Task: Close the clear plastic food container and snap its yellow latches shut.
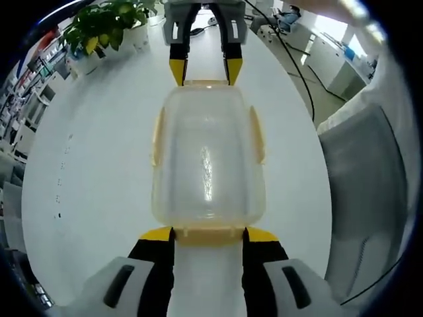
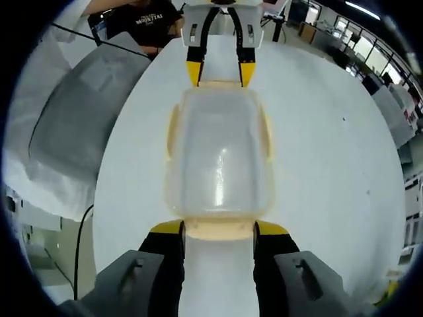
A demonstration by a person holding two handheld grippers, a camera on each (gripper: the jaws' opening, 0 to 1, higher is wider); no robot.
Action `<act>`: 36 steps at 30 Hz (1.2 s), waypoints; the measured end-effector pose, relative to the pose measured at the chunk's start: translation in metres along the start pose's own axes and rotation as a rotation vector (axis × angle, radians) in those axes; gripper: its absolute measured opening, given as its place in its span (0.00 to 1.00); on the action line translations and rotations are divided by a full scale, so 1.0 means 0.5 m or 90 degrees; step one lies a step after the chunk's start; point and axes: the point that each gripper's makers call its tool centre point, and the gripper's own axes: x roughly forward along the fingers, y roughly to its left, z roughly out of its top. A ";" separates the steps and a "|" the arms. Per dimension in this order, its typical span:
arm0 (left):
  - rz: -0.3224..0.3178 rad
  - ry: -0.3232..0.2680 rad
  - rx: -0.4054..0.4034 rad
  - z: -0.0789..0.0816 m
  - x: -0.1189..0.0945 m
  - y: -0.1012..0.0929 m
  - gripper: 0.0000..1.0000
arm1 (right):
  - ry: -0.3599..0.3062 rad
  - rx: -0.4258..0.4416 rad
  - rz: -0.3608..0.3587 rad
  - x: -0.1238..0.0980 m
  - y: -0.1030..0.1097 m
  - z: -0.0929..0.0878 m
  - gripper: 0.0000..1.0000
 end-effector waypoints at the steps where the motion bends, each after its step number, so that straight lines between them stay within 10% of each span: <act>1: 0.001 -0.001 0.007 0.000 0.001 0.000 0.34 | 0.001 0.000 0.001 0.001 0.000 -0.001 0.37; 9: 0.001 -0.017 0.009 -0.002 0.002 0.002 0.34 | 0.022 0.060 -0.002 0.010 -0.009 -0.029 0.37; 16: 0.025 -0.027 -0.125 -0.041 -0.011 0.020 0.47 | 0.064 0.123 -0.004 0.015 -0.003 -0.094 0.37; 20: 0.027 -0.037 -0.266 -0.058 -0.028 0.020 0.49 | 0.061 0.215 -0.020 0.002 -0.003 -0.121 0.39; 24: -0.044 -0.151 -0.534 -0.025 -0.058 0.016 0.62 | -0.050 0.409 -0.013 -0.030 -0.010 -0.097 0.50; 27: -0.116 -0.251 -0.770 0.005 -0.082 0.033 0.52 | -0.114 0.570 -0.018 -0.063 -0.027 -0.083 0.44; 29: -0.186 -0.301 -0.898 0.026 -0.091 0.035 0.45 | -0.185 0.719 0.057 -0.080 -0.017 -0.041 0.40; 32: -0.208 -0.288 -0.950 0.027 -0.077 0.021 0.45 | -0.289 0.811 0.141 -0.099 -0.017 0.021 0.32; 36: -0.177 -0.203 -0.908 0.007 -0.045 -0.010 0.38 | -0.237 0.799 0.127 -0.075 -0.003 0.013 0.21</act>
